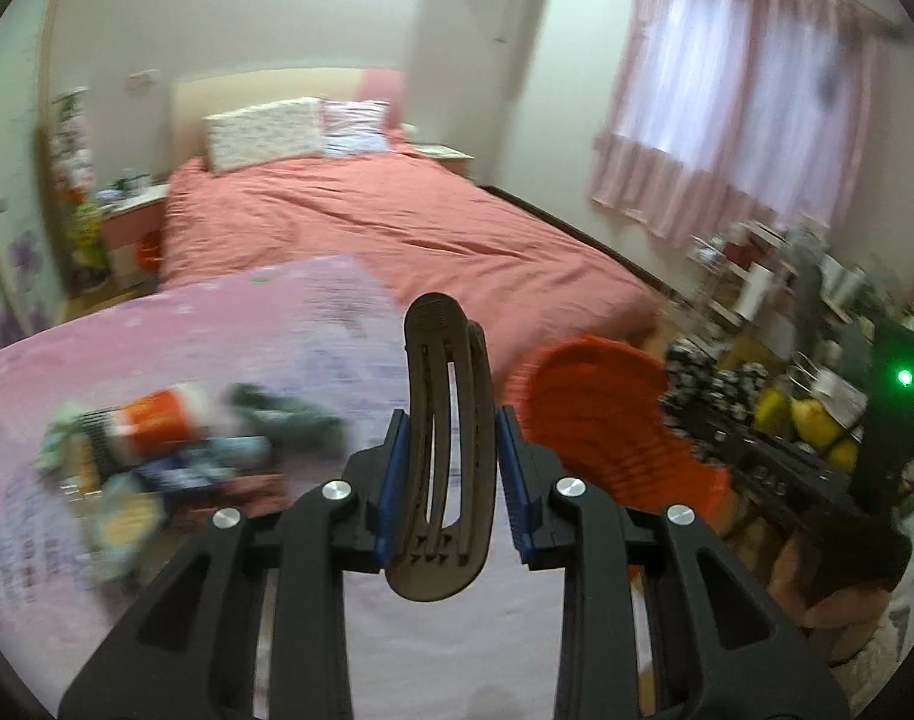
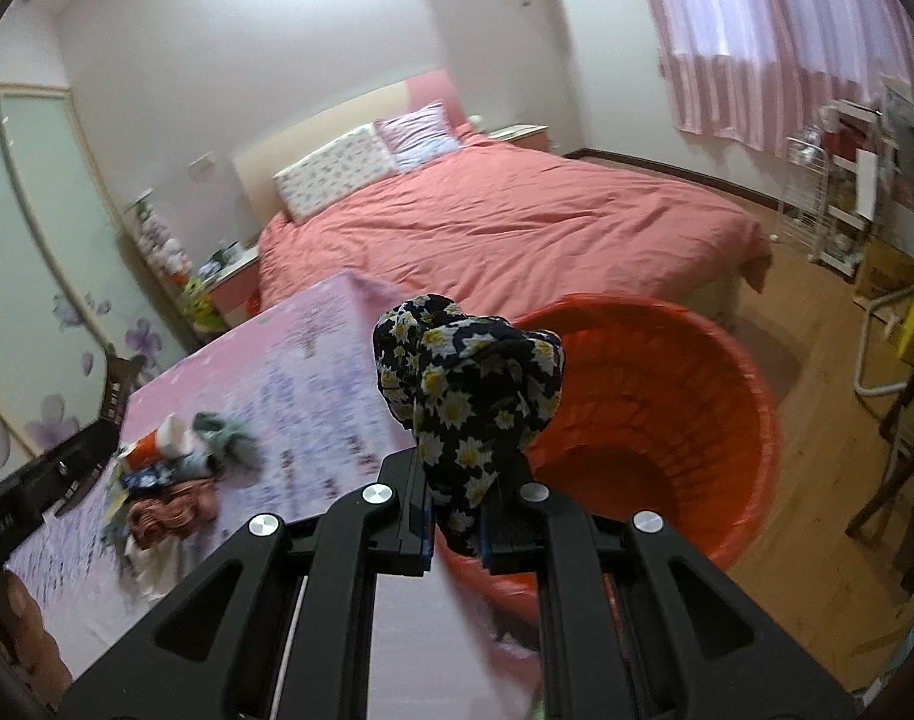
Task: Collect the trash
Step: 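Carry the floral cloth into the orange basket and open the right gripper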
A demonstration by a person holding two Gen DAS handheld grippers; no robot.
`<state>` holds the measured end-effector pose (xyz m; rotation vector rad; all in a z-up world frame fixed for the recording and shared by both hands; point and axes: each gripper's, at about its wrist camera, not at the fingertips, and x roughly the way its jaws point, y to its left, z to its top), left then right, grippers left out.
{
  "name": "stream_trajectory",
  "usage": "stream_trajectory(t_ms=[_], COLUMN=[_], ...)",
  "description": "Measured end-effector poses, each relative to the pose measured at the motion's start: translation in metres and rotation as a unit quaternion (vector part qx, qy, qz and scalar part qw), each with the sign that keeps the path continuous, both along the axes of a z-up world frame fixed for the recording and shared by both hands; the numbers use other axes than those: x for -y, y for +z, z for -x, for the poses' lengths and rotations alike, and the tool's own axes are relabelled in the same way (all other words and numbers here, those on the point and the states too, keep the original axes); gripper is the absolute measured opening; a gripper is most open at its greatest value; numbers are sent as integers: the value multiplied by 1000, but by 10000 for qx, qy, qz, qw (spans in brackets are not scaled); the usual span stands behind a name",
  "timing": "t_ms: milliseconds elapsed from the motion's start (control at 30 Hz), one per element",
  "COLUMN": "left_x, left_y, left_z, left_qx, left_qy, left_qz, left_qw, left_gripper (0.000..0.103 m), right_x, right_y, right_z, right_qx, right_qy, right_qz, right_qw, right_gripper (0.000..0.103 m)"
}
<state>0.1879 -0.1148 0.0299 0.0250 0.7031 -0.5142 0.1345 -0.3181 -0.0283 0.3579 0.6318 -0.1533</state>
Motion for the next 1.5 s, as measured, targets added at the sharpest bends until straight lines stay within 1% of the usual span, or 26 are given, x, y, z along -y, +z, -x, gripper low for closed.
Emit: stream_trajectory(t_ms=[33, 200, 333, 500, 600, 767, 833, 867, 900, 933, 967, 1000, 1033, 1133, 1267, 1500], left_x=[20, 80, 120, 139, 151, 162, 164, 164, 163, 162, 160, 158, 155, 144, 121, 66], left_y=[-4, -26, -47, -64, -77, -89, -93, -94, -94, -95, -95, -96, -96, -94, -87, -69], left_z=[-1, -13, -26, -39, -49, -59, -62, -63, -64, -66, -67, -67, -68, -69, -65, -46], left_qx=[-42, -274, -434, -623, -711, -822, -856, -858, -870, -883, -869, -855, -842, -779, -621, -384], left_qy=[-172, -665, -866, -970, -1005, -1012, -971, -918, -900, -863, -805, -775, -734, -598, -410, -69], left_qz=[19, 90, 6, -49, -153, -288, -369, -400, -405, -419, -445, -463, -491, -594, -744, -832], left_qw=[9998, 9974, 9953, 9933, 9923, 9910, 9909, 9913, 9913, 9915, 9920, 9922, 9925, 9934, 9944, 9958], left_gripper=[29, 29, 29, 29, 29, 30, 30, 31, 36, 42, 43, 45, 46, 47, 50, 51], right_x=[6, 36, 55, 73, 80, 84, 85, 87, 89, 89, 90, 91, 91, 89, 81, 49], right_y=[-2, -16, -27, -32, -37, -43, -45, -44, -44, -45, -44, -44, -44, -40, -35, -26], right_z=[0, -5, -12, -15, -16, -18, -18, -19, -20, -18, -19, -19, -18, -19, -16, -15], right_qx=[-9, -114, -189, -199, -203, -236, -244, -250, -251, -250, -254, -260, -265, -290, -290, -320], right_qy=[-57, -303, -415, -446, -449, -445, -451, -467, -505, -510, -518, -540, -569, -630, -638, -398], right_qz=[-16, -221, -348, -467, -574, -676, -725, -735, -733, -738, -737, -724, -712, -681, -514, -264], right_qw=[10000, 9992, 9984, 9977, 9971, 9964, 9960, 9959, 9957, 9957, 9956, 9956, 9955, 9953, 9962, 9983], right_gripper=[10, 10, 11, 11, 11, 12, 21, 22, 25, 31, 34, 40, 42, 45, 46, 46])
